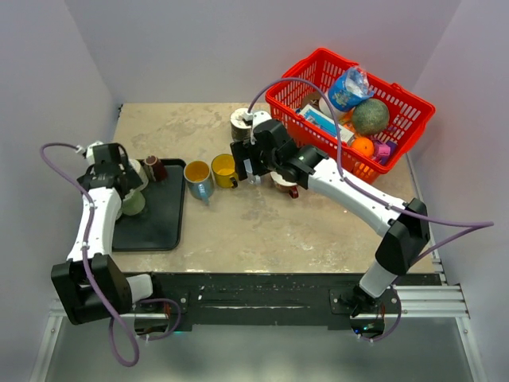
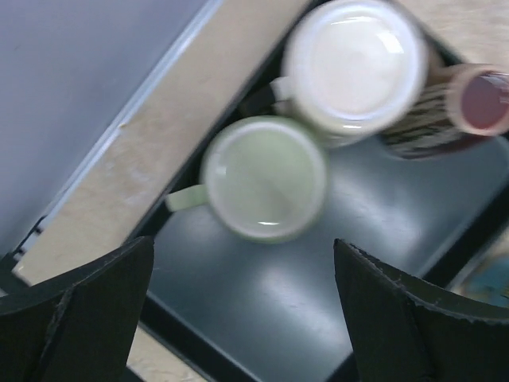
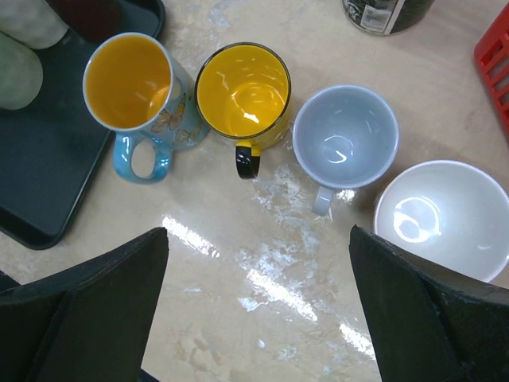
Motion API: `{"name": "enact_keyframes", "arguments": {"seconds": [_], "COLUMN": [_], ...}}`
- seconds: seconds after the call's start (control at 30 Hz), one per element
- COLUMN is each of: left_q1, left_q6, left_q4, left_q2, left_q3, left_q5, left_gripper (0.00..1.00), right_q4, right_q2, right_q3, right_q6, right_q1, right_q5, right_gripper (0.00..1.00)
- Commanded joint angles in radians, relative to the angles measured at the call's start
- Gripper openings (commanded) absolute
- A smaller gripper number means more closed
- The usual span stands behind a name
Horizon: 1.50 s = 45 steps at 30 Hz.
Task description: Turn the mug right side up
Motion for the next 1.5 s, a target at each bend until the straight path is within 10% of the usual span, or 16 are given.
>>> {"name": "enact_keyframes", "arguments": {"seconds": [0.0,1.07,1.47], "left_q1": [0.114,0.204,0.205], "left_q6": [0.049,-0.125,-0.14], "left_q4": [0.017,0.163,0.057], "left_q2": [-0.005,0.0,0.001], "left_q3": [-0.027,-0.166,-0.084], "left_q5": [0.027,0.449,0.232], "left_gripper": [0.99,0.99,0.98], "right_q4": [-0.03,-0.061,-0.052], "right_q2": [-0.004,0.01,-0.016], "right_q3": [0.056,0.081,0.039], "right_q6": [-0.035,0.012,-0.006], "right_q1": [-0.008,-0.008,-0.008], "right_q5": [-0.033,-0.058,-0.026], "right_gripper": [0.99,0.99,0.99]}}
